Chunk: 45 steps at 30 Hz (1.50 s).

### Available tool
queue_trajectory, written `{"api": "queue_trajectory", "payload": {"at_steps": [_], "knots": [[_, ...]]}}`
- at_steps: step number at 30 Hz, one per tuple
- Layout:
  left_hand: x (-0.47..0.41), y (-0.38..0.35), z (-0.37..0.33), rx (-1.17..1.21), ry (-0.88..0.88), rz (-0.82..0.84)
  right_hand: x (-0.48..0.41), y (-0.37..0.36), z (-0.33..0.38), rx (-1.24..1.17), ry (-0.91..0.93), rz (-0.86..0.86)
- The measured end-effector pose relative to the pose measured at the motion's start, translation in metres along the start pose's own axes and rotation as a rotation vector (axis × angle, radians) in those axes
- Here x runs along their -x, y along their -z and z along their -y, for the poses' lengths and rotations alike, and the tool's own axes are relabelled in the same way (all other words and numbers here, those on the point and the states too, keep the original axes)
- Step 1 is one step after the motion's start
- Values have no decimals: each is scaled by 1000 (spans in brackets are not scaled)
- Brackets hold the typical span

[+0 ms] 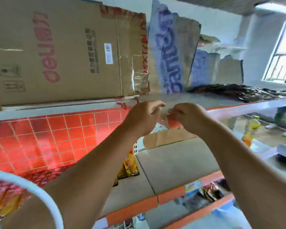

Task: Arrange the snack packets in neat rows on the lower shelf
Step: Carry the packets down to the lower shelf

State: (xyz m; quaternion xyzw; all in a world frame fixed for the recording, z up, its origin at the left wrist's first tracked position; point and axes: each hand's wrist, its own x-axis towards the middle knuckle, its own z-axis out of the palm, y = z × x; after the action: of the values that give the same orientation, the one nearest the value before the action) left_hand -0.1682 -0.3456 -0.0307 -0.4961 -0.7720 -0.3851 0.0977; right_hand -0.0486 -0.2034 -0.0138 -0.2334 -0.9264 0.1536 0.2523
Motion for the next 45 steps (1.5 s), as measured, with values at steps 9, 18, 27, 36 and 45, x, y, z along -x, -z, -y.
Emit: {"api": "queue_trajectory", "payload": {"at_steps": [9,18,27,36,45], "knots": [[-80,-15,-16,-208,22,363,-52,26,-59,122,4,151],[-149,-75,-11,-373,-155,495,-130,43,-142,305,-87,224],[-143,-80,-9,-304,-228,413,-212,66,-184,642,39,417],[-182,-78,-49,-542,-34,616,-284,47,-215,905,233,620],[-281,-127,-100,-709,257,616,-298,68,-236,899,432,523]]}}
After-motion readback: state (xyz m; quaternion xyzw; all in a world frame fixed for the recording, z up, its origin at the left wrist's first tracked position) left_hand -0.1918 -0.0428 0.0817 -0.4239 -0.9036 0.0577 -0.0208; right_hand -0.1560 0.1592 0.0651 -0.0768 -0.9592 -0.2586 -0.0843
